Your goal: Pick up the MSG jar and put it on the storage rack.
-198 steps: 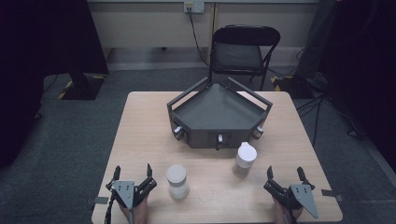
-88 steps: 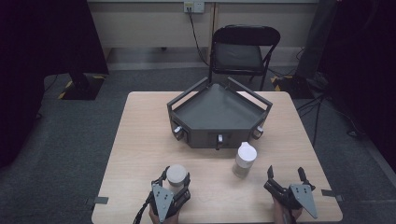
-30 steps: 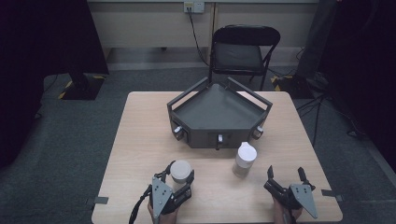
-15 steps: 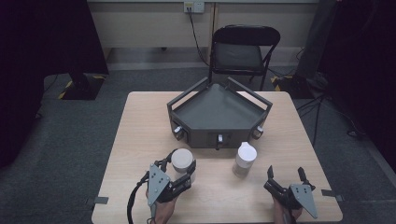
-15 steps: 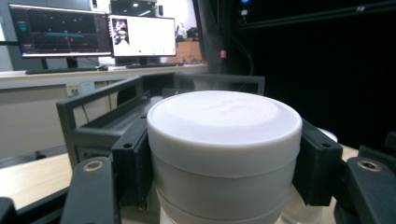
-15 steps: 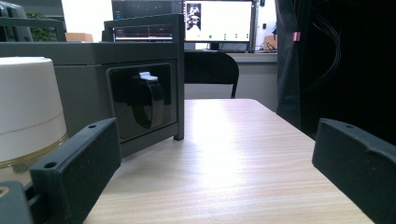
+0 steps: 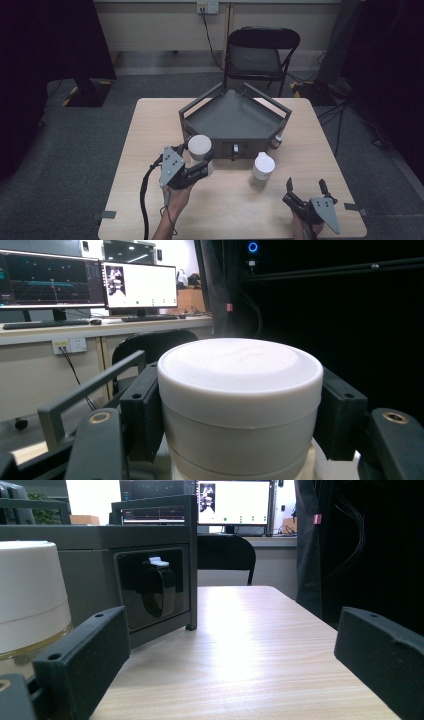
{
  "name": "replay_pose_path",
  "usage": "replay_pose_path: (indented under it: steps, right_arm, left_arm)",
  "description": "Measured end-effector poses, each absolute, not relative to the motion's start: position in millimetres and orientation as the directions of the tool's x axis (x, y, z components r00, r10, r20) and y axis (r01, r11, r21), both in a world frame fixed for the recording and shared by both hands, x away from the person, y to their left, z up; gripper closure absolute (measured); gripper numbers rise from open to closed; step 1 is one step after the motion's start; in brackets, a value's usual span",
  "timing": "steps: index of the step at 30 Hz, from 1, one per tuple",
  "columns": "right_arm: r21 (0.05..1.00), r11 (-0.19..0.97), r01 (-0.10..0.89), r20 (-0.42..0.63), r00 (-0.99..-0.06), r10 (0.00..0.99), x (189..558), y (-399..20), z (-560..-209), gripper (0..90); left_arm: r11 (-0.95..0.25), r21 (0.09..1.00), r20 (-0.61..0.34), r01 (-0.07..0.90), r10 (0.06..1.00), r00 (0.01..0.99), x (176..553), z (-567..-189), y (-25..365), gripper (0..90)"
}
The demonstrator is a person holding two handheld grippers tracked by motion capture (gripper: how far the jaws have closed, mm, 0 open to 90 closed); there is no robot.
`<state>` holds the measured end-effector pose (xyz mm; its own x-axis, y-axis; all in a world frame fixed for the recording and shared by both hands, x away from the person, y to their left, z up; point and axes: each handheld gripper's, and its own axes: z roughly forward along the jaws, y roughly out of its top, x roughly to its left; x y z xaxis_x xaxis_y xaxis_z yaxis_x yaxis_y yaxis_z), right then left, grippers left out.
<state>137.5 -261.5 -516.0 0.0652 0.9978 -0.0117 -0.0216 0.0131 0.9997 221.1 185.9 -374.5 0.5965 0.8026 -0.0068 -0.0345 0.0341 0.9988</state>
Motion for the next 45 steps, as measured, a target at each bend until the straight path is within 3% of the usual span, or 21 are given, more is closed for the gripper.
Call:
replay_pose_path:
  steps: [17,32,45]
  right_arm:
    - [1.000,0.015,-0.022,-0.013,0.067,0.998,137.5,-261.1,-516.0,0.1]
    - [1.000,0.014,-0.022,-0.013,0.061,0.998,137.4,-262.2,-516.1,0.1]
    - [1.000,0.015,-0.022,-0.013,0.057,0.998,137.3,-263.0,-516.1,0.1]
  left_arm:
    - [0.040,0.999,-0.034,-0.001,0.851,0.524,280.8,-335.6,162.1,34.3]
    - [-0.012,1.000,0.001,0.025,0.909,0.416,311.6,-339.5,125.4,34.3]
    - [-0.022,0.999,0.006,0.036,0.924,0.383,330.3,-343.6,112.7,34.3]
